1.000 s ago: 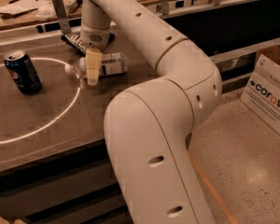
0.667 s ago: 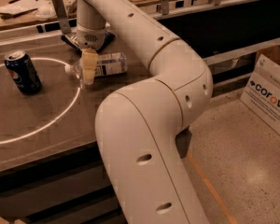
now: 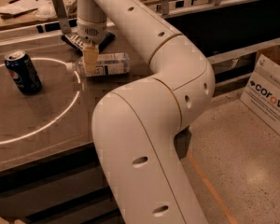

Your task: Place blue plastic bottle upright

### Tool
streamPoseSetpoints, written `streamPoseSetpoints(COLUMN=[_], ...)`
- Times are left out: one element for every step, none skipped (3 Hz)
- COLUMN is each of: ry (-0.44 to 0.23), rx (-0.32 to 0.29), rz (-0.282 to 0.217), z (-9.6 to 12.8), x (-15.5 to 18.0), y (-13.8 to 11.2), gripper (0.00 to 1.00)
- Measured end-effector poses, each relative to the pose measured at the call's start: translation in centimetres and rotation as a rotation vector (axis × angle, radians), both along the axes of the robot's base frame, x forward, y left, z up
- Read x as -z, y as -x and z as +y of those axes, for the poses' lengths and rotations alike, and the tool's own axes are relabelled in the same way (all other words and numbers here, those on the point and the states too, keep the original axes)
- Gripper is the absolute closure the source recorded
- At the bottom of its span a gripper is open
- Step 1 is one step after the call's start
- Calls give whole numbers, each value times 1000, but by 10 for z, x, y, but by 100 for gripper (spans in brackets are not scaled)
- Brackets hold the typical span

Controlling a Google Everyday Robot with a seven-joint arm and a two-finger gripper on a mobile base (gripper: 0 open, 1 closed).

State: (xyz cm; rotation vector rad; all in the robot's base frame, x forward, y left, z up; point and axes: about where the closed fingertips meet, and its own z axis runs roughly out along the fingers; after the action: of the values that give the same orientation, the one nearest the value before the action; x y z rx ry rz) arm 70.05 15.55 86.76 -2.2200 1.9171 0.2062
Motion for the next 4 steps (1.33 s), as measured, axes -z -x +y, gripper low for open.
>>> streamPoseSetpoints(ry=[-117, -306, -579, -843], rx=[-14, -23, -60, -146], rz=[-7, 24, 102, 176], z=[-5, -9, -29, -40], x=[-41, -74, -102, -127], y=[15, 28, 44, 62], gripper=[88, 100, 100, 100])
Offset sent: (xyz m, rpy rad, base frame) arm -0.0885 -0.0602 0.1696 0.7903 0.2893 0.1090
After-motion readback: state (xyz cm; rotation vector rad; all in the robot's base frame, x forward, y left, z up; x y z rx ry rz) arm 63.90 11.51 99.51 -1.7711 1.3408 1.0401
